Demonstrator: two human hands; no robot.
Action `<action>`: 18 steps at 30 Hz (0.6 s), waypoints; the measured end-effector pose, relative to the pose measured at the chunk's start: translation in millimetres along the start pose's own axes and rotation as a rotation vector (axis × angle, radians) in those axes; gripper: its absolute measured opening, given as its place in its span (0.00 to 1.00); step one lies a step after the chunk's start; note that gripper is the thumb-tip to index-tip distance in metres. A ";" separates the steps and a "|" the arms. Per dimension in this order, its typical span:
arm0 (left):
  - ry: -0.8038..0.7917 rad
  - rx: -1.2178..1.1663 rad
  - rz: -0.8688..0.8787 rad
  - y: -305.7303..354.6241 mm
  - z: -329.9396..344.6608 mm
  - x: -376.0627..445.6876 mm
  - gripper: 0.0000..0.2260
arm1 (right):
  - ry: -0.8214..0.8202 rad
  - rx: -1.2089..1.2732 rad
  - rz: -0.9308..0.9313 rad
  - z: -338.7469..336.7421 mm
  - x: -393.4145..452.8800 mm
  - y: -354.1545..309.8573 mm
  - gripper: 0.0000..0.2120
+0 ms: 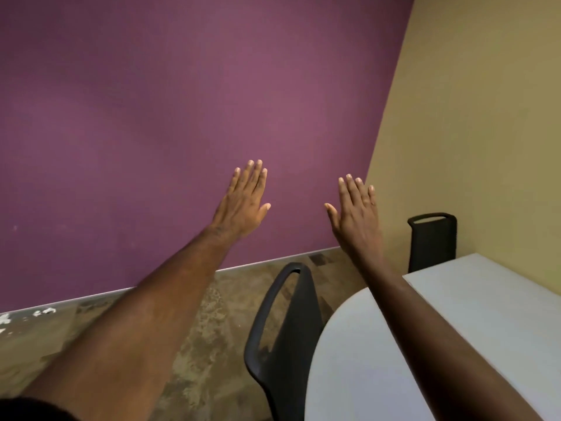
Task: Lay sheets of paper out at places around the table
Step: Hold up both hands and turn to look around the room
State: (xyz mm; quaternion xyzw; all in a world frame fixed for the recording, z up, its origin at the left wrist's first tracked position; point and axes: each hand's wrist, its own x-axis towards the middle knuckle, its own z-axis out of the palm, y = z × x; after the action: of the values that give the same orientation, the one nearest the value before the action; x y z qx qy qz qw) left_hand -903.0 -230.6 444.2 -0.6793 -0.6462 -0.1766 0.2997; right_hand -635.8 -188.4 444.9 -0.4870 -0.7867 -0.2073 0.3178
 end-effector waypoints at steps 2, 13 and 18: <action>-0.008 0.006 0.004 -34.5 11.0 4.8 0.34 | 0.015 0.003 -0.001 17.4 22.4 -27.1 0.32; 0.049 -0.095 0.130 -157.4 78.9 88.2 0.30 | -0.017 -0.051 0.142 120.3 122.2 -114.3 0.32; 0.073 -0.137 0.201 -170.5 119.2 138.4 0.30 | -0.003 -0.094 0.188 159.8 167.1 -107.2 0.33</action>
State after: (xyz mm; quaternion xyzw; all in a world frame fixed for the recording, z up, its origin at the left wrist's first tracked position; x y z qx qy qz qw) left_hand -1074.1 -50.5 471.1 -0.7527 -0.5498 -0.2140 0.2923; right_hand -833.8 -27.9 446.6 -0.5734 -0.7274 -0.2123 0.3116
